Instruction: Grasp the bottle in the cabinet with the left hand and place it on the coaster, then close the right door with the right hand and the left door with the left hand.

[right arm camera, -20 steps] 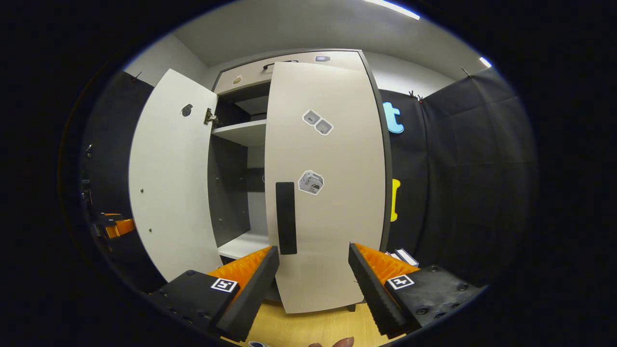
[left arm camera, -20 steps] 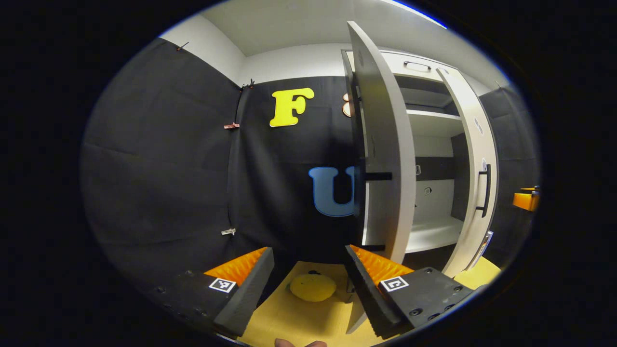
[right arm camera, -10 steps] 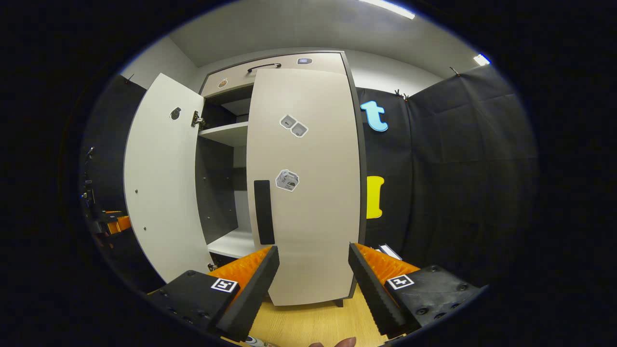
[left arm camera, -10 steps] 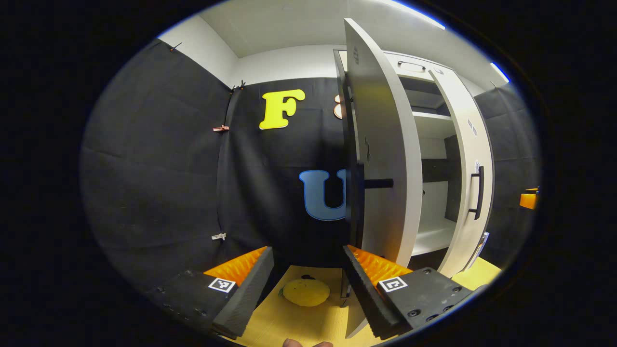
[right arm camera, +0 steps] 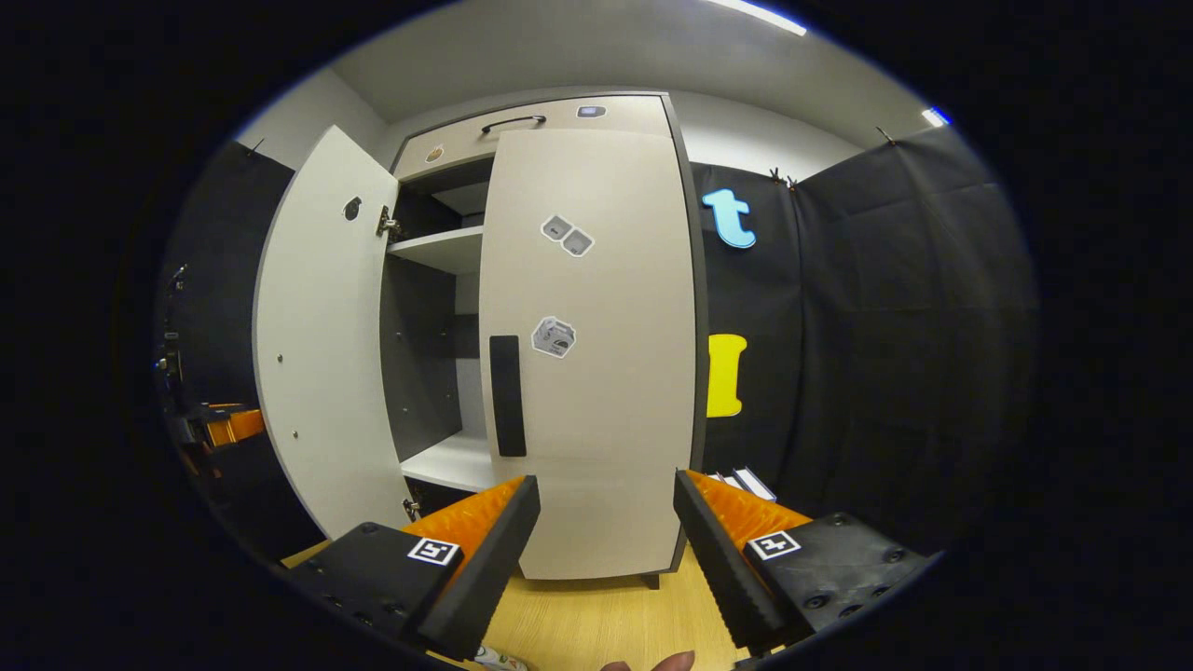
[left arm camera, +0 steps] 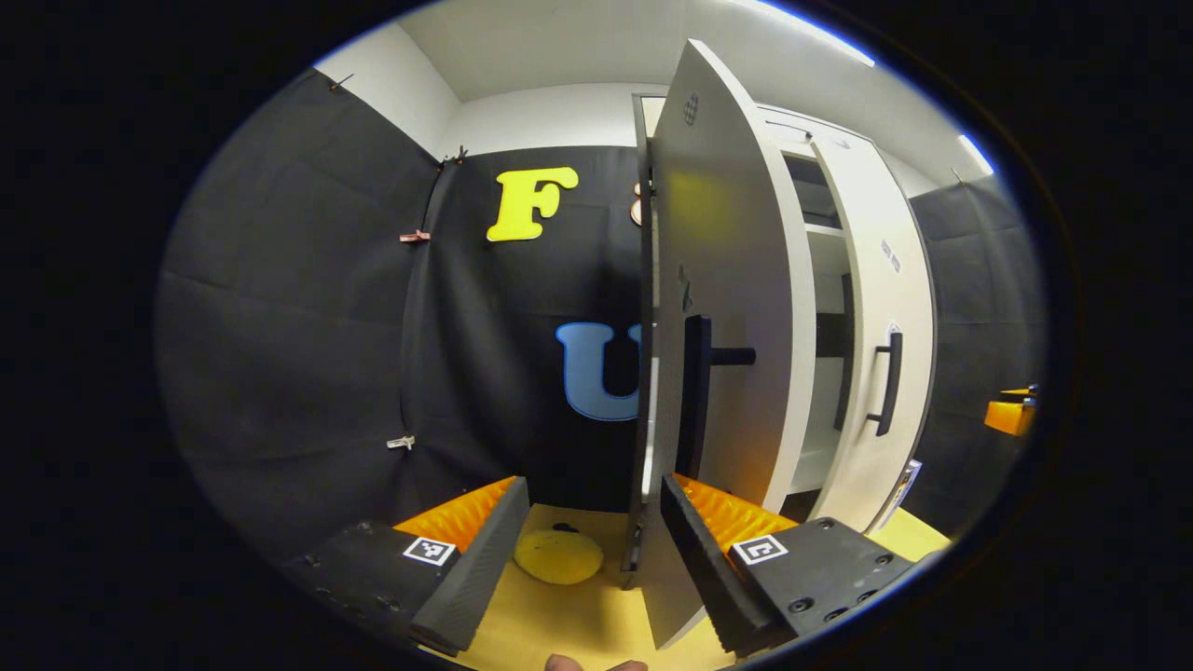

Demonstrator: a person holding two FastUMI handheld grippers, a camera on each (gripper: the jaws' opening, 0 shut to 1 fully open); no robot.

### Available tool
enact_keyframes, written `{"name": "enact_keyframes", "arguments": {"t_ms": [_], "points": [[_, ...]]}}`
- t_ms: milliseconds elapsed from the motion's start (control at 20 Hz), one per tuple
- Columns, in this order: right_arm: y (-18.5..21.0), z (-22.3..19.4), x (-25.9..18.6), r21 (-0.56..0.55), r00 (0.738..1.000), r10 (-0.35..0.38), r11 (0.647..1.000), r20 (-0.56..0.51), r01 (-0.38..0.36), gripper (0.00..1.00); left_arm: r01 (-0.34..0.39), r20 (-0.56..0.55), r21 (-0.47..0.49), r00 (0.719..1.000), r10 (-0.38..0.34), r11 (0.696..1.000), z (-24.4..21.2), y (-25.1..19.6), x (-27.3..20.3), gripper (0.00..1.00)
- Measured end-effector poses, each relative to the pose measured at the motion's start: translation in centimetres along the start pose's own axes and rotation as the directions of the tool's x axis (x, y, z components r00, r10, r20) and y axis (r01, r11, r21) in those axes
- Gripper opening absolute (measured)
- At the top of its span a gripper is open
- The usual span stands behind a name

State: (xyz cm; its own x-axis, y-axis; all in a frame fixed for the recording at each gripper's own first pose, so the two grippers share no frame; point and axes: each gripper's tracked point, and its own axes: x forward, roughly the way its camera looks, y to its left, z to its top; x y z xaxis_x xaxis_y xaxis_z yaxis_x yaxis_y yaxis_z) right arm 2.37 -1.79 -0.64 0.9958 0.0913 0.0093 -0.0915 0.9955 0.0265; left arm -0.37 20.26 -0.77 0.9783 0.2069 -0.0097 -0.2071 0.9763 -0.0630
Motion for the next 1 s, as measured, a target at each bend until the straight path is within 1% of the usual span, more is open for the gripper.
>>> {"name": "enact_keyframes", "arguments": {"t_ms": [200,300,500,750,800,850,1000], "points": [[-0.5,-0.5,-0.1,0.006,1.000,-0.001,1.000,-0.019,0.001,0.96,0.021,0.002,0.000,1.000,-0.021,1.000,0.0,-2.4,0.0,0.92],[-0.8,-0.6,-0.1,0.000,1.000,-0.004,1.000,-0.020,0.004,0.96,0.045,0.003,-0.003,0.999,-0.045,0.999,-0.1,-3.4,0.1,0.92],[-1.5,-0.8,0.1,-0.006,1.000,-0.016,1.000,-0.019,0.016,0.96,0.115,0.001,0.004,0.993,-0.115,0.993,-0.1,-7.1,0.7,0.93],[-2.8,-0.5,0.1,0.013,0.999,-0.043,0.999,-0.013,0.043,0.96,0.219,0.012,-0.006,0.976,-0.219,0.976,0.0,-11.9,1.8,0.93],[-3.0,-0.6,0.2,0.016,0.999,-0.046,0.999,-0.016,0.046,0.96,0.229,0.013,-0.003,0.973,-0.229,0.973,0.0,-12.8,2.1,0.94],[-3.1,-0.7,0.2,0.017,0.999,-0.046,0.999,-0.020,0.046,0.96,0.237,0.015,0.001,0.971,-0.237,0.972,-0.1,-13.7,2.5,0.93],[-3.4,-0.7,0.3,0.020,0.999,-0.051,0.998,-0.019,0.051,0.96,0.243,0.016,0.000,0.970,-0.243,0.970,-0.3,-16.1,4.0,0.93]]}}
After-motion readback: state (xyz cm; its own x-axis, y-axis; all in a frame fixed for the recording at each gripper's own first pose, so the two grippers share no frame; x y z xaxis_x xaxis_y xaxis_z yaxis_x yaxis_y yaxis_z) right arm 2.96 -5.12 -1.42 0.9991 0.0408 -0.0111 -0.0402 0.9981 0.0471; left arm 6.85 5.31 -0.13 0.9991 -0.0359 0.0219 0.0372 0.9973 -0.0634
